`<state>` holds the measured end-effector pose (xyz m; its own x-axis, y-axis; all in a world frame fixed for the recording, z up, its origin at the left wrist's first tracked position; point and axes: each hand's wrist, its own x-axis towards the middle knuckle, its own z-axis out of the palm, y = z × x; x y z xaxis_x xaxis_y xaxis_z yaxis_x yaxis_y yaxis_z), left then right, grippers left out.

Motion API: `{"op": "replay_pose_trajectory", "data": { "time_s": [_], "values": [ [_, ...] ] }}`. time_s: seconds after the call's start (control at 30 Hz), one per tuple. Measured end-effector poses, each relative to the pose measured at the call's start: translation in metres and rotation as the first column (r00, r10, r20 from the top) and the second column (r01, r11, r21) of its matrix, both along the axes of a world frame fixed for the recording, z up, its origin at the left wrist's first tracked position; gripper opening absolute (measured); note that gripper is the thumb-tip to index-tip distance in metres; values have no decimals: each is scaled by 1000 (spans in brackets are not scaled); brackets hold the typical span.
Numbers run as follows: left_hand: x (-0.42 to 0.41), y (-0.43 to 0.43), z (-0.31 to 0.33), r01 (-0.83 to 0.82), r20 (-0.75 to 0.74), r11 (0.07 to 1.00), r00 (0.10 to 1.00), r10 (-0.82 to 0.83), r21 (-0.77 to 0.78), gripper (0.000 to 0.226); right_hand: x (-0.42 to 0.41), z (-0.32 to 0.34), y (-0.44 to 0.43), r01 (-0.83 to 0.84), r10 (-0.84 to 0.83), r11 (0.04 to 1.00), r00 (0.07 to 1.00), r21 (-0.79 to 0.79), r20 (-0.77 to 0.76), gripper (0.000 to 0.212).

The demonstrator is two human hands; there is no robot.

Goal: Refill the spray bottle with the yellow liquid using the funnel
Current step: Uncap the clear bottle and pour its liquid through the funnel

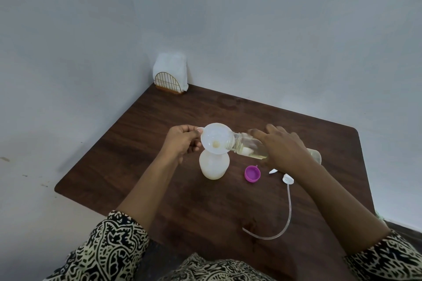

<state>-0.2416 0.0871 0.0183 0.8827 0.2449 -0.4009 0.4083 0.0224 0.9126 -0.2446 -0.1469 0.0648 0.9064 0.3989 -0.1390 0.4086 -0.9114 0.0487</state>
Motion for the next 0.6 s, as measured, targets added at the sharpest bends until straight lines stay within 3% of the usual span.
{"op": "replay_pose_trajectory", "data": {
  "time_s": [0.6],
  "values": [
    [0,1,-1,10,7,1000,1000,-10,26,10,-2,3,2,1,-1,1000,1000,-27,-6,79]
  ]
}}
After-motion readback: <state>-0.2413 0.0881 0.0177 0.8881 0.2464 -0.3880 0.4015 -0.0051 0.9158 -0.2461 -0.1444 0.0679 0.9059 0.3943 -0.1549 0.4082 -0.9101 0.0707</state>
